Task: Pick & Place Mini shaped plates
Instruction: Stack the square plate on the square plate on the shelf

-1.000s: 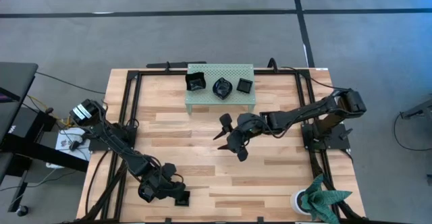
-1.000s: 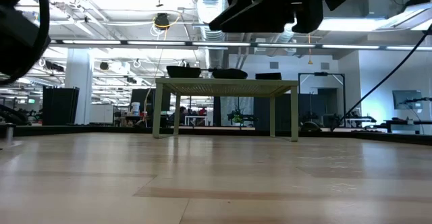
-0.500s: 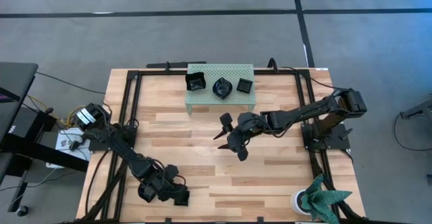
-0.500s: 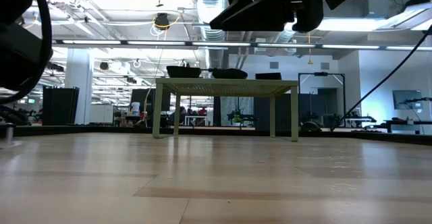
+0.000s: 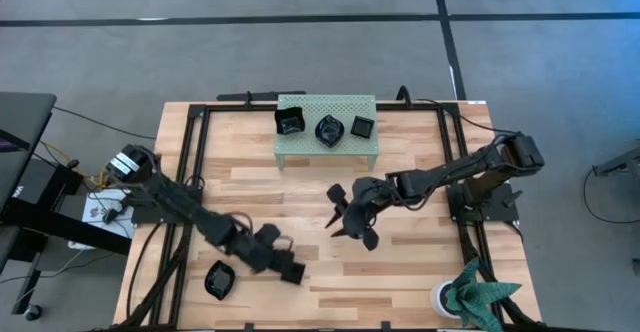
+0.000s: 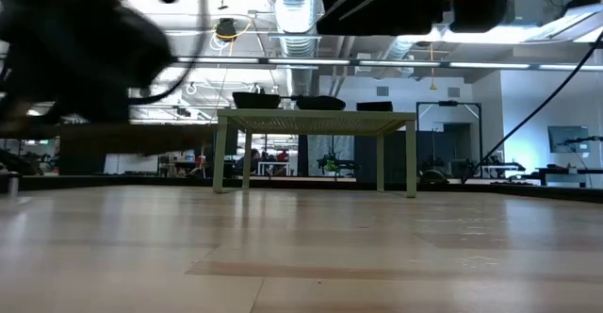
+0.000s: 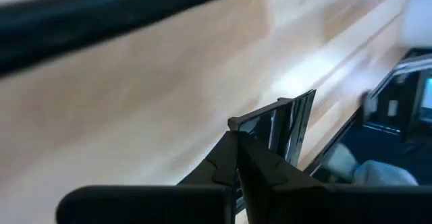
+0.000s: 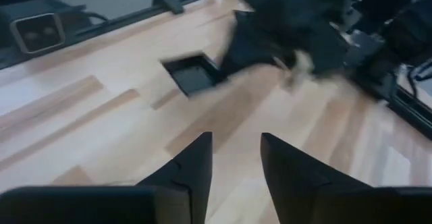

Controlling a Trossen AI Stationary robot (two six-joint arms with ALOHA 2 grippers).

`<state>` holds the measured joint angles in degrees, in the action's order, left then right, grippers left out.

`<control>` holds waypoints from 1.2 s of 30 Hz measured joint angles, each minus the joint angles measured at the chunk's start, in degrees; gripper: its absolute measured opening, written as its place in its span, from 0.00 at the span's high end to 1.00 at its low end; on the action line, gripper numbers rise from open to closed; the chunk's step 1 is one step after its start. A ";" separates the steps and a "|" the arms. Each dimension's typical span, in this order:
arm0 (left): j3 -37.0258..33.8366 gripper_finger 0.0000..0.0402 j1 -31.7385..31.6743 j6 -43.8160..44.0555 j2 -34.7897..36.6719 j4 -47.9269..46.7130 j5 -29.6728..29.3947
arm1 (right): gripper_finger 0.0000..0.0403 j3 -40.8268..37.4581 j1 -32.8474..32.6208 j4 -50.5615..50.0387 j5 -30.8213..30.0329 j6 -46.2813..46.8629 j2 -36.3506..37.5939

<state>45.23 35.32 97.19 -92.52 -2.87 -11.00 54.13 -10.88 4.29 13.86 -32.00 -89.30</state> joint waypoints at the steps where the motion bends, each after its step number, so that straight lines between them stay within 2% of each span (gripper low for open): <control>1: 0.00 0.98 -1.74 -2.50 0.66 -0.03 0.03 | 0.70 0.00 -0.54 -0.27 -0.12 -0.09 0.00; 4: 0.00 0.98 -7.73 -7.98 2.66 -0.04 1.96 | 0.72 -0.02 -2.17 -1.26 -0.17 -2.31 0.00; 9: -0.02 0.98 -17.13 -16.15 5.37 0.59 10.09 | 0.72 -0.09 -4.93 -2.29 -1.14 -5.71 0.00; 14: -0.04 0.98 -22.68 -17.48 5.80 3.66 19.38 | 0.67 -0.08 -7.41 -2.09 -10.23 -12.14 0.00; 18: -0.04 0.98 -24.86 -17.49 5.82 5.19 23.47 | 0.62 -0.09 -8.15 -0.72 -14.12 -16.36 0.00; 22: -0.04 0.97 -26.30 -17.76 5.82 8.30 25.04 | 0.61 -0.09 -7.46 1.21 -14.18 -18.02 0.00; 26: -0.04 0.97 -27.56 -17.86 5.82 10.49 27.33 | 0.64 -0.09 -6.40 1.94 -14.11 -18.08 0.00; 32: -0.07 0.98 -28.75 -19.00 5.82 16.26 27.69 | 0.68 -0.09 -4.87 1.99 -13.91 -18.08 0.00; 36: -0.07 0.97 -28.66 -19.37 5.82 16.79 28.20 | 0.71 -0.09 -3.96 2.47 -13.88 -18.22 0.00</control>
<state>45.17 6.66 77.82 -86.70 13.91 17.19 54.04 -14.83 6.76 -0.02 -50.23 -89.30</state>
